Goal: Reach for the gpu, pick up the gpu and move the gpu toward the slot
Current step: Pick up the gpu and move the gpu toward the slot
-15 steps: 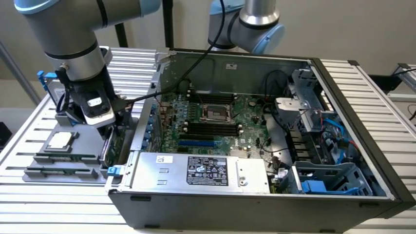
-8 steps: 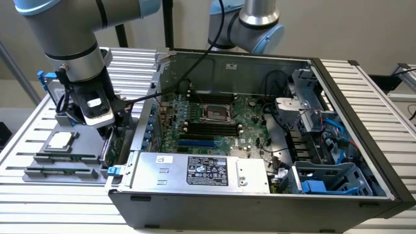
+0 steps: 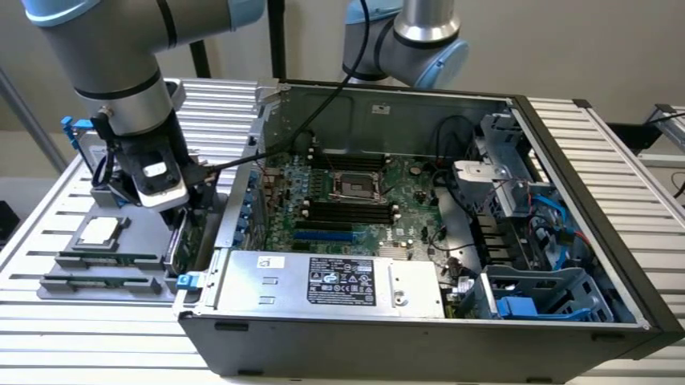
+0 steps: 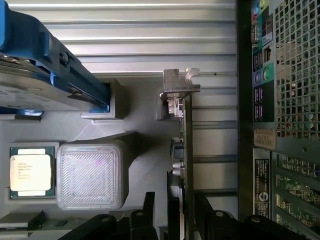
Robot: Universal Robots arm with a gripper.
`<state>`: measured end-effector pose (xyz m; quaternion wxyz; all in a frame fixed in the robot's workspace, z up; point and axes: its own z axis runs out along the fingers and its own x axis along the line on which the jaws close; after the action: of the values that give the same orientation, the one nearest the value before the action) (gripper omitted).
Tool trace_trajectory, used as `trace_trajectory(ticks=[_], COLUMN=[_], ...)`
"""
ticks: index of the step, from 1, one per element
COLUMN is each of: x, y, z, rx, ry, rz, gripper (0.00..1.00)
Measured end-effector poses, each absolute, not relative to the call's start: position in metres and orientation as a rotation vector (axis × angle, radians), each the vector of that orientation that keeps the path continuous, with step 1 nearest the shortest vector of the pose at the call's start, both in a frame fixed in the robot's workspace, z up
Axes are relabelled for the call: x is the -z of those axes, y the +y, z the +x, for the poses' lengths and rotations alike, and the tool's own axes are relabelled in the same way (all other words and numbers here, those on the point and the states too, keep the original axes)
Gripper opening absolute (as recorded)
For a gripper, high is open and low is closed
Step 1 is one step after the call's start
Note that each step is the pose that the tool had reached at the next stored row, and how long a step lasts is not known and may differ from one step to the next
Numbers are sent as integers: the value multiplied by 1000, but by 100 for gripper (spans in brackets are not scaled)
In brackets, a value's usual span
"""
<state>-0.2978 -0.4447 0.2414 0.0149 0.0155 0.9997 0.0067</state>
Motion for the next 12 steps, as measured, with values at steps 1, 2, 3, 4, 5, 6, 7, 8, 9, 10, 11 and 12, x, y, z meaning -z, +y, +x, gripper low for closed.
trace_trajectory(ticks=[1, 2, 3, 4, 5, 6, 7, 8, 9, 10, 11, 12], x=[-241, -241, -241, -241, -241, -241, -240, -240, -240, -240, -240, -240], y=[-445, -445, -445, -445, -445, -445, -445, -445, -445, -445, -445, -445], z=[-298, -298, -298, -298, -298, -298, -298, -298, -298, -298, -298, -298], rx=[-21, -20, -20, -20, -20, -20, -20, -19, -19, -19, -19, -19], ry=[3111, 3111, 3110, 3110, 3110, 3110, 3110, 3110, 3110, 3110, 3110, 3110], rz=[51, 54, 58, 63, 69, 74, 78, 82, 84, 84, 85, 85], gripper=[45, 45, 45, 45, 45, 45, 45, 45, 45, 45, 42, 42])
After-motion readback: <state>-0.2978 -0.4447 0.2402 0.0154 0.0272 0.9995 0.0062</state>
